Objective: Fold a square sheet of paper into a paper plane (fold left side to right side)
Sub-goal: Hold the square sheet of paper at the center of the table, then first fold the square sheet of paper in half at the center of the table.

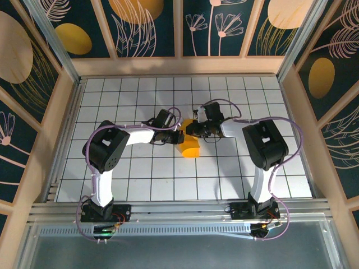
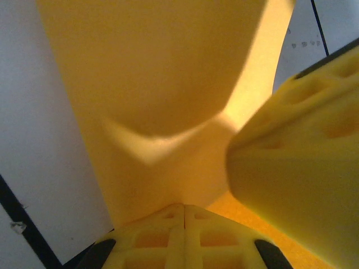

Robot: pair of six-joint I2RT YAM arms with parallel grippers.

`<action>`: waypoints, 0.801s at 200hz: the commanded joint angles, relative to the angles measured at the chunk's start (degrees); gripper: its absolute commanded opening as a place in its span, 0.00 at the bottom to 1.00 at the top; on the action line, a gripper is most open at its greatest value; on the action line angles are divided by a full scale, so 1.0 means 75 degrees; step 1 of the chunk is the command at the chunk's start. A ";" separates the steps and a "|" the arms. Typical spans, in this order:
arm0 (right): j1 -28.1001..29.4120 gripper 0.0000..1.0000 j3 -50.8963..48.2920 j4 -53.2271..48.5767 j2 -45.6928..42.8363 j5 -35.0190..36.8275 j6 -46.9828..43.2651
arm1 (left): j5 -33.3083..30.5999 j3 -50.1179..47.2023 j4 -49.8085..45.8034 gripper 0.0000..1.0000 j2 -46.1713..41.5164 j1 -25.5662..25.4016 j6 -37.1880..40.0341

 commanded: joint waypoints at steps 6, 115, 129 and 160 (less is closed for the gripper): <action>0.0019 0.00 0.0271 0.0113 0.0372 0.0090 0.0090 | -0.0248 -0.0194 -0.0387 0.00 0.0155 0.0038 0.0208; -0.0017 0.00 0.0001 -0.0807 0.0819 0.1080 0.0060 | 0.0115 -0.1219 -0.0359 0.00 -0.0482 0.0046 0.0376; -0.0025 0.00 -0.0034 -0.0811 0.0840 0.1086 0.0076 | 0.0202 -0.1659 -0.0284 0.00 -0.0732 0.0030 0.0342; -0.0024 0.00 -0.0052 -0.0729 0.0864 0.0981 0.0067 | 0.0422 -0.2435 0.0144 0.00 -0.1112 0.0042 0.0057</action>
